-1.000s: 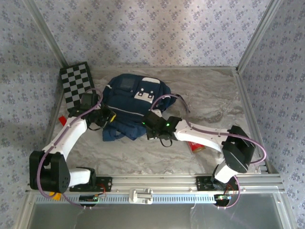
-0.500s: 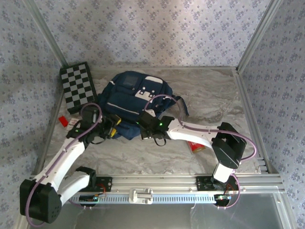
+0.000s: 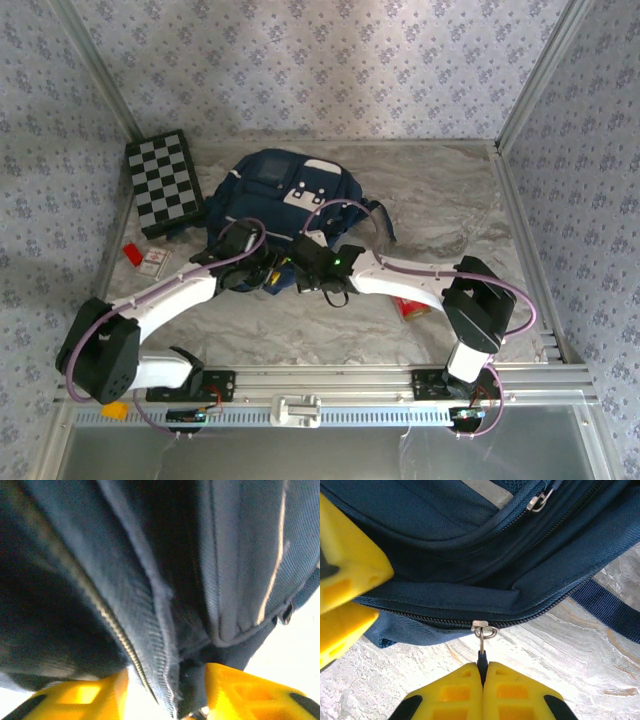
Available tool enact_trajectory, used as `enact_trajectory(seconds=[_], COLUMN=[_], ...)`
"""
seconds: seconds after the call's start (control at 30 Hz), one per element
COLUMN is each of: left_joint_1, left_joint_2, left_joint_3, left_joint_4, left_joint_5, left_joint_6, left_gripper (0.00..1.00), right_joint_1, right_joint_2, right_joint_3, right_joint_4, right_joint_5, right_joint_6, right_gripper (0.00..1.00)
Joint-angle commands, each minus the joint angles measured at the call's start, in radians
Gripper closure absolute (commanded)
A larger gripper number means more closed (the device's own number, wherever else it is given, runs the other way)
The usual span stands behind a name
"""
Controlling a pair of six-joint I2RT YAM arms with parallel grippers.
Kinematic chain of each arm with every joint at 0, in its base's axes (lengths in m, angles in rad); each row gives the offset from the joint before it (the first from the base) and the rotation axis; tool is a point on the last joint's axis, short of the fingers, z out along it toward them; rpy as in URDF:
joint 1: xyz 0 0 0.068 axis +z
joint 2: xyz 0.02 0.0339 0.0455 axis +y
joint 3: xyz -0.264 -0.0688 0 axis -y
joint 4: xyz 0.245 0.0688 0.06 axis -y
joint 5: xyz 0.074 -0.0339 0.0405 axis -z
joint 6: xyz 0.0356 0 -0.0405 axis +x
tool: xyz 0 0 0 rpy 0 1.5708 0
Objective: Pack the student bag
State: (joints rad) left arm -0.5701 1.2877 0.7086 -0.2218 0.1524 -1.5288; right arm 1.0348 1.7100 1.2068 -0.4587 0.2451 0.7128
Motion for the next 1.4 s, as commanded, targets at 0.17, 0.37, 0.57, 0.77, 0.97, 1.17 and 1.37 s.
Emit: enact_trajectory(seconds=[0.17,0.37,0.57,0.77,0.97,1.17,1.37], left_joint_1=[0.112,0.175,0.209,0.219,0.219,0.214,0.179], left_joint_2=[-0.102,-0.164,-0.197,-0.21,-0.265,-0.331,-0.292], left_joint_3=[-0.011,-0.034,-0.041,-0.046,-0.042,-0.033,0.021], left_joint_4=[-0.135,-0.175,-0.202,-0.174,-0.232,-0.296,-0.306], left_joint_5=[-0.099,-0.068,-0.034,0.033,0.006,-0.018,-0.006], left_joint_6=[0.105,0.177,0.241,0.272,0.355,0.427,0.523], left_gripper=[1.0,1.0,1.0,1.0,0.68,0.56,0.45], right_joint_1=[-0.055,-0.149,-0.265,-0.285,-0.252,-0.29,-0.358], right_joint_2=[-0.04,-0.05,0.002,0.006,-0.076,-0.059,0.095], right_joint_3=[-0.072,-0.113,-0.089,-0.023,0.017,0.073,0.216], right_joint_4=[-0.039,-0.035,-0.041,-0.041,-0.065,-0.048,-0.034], right_joint_5=[0.091,0.111,0.125,0.055,-0.048,-0.162,-0.284], right_joint_6=[-0.034,-0.055,-0.065,-0.114,-0.092,-0.093,-0.109], right_gripper=[1.0,1.0,1.0,1.0,0.7,0.51,0.48])
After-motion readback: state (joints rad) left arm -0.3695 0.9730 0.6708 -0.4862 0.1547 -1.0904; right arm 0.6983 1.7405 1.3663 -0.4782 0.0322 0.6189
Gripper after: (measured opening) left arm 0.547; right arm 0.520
